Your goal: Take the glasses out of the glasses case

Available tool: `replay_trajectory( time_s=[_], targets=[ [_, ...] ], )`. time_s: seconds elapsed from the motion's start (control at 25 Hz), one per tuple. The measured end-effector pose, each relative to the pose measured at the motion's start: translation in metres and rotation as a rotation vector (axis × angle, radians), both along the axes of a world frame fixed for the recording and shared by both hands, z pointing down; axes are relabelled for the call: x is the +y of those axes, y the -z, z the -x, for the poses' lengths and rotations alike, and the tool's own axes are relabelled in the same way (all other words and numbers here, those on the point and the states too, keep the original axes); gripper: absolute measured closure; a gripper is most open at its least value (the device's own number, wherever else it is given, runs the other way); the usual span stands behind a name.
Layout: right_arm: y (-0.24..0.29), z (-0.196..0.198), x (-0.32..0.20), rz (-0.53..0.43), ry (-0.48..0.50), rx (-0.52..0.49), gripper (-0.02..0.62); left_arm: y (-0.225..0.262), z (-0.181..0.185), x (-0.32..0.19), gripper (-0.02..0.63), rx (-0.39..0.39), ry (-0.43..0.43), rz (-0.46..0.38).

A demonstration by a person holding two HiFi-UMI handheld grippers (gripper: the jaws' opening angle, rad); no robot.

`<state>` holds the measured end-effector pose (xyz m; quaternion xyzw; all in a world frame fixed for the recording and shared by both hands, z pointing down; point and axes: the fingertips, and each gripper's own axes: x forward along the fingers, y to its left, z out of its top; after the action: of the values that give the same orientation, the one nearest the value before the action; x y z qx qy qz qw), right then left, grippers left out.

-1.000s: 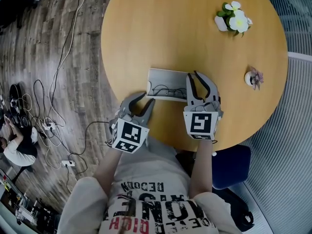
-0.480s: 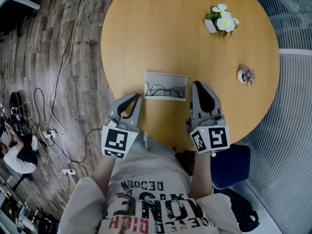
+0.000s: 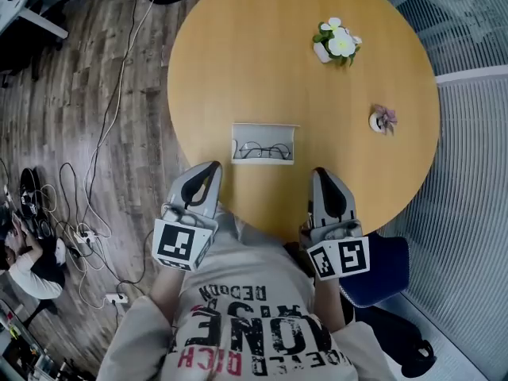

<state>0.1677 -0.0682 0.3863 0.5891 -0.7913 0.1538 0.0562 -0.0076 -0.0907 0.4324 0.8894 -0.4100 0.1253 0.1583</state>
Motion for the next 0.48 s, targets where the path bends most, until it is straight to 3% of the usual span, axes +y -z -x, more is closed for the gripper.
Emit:
replay_trajectory(
  time_s=[0.48],
  targets=[
    [0.017, 0.004, 0.044, -0.004, -0.037, -0.066, 0.574, 0.033, 0.006, 0.029, 0.595, 0.000, -0.013, -0.042]
  ],
)
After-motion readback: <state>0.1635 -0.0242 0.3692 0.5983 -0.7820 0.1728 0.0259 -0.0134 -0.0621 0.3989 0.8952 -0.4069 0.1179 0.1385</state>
